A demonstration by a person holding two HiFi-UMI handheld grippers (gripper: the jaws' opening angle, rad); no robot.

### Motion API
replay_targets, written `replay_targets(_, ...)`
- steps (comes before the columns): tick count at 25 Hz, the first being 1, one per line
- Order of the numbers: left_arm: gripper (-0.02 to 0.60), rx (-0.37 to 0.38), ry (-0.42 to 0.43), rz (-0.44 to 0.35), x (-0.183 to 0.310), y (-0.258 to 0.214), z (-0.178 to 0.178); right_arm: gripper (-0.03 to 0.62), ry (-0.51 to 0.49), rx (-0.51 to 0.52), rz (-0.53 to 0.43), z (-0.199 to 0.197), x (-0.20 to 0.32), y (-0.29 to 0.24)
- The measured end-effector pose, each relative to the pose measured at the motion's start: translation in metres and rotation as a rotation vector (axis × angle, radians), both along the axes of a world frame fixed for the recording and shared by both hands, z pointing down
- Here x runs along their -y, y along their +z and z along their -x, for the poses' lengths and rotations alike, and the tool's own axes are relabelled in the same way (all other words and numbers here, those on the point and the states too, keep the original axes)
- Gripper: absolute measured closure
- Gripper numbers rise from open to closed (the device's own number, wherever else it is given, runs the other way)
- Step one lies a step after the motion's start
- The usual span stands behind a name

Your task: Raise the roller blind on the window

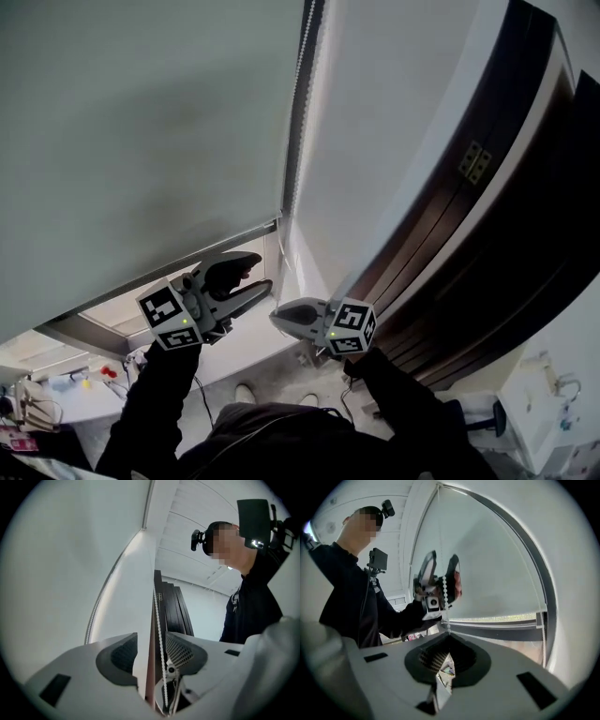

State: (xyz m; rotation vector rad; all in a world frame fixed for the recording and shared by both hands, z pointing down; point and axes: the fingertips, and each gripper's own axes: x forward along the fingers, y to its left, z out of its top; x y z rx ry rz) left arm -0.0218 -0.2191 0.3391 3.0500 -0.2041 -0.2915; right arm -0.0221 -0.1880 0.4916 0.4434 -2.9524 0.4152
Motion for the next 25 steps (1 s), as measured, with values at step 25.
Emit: replay_targets(25, 0.572, 0.046, 0.163, 0.010, -0.018, -0.038, -0.033, 0.586, -0.030, -0.014, 0.016, 0.007, -0.022, 0.022)
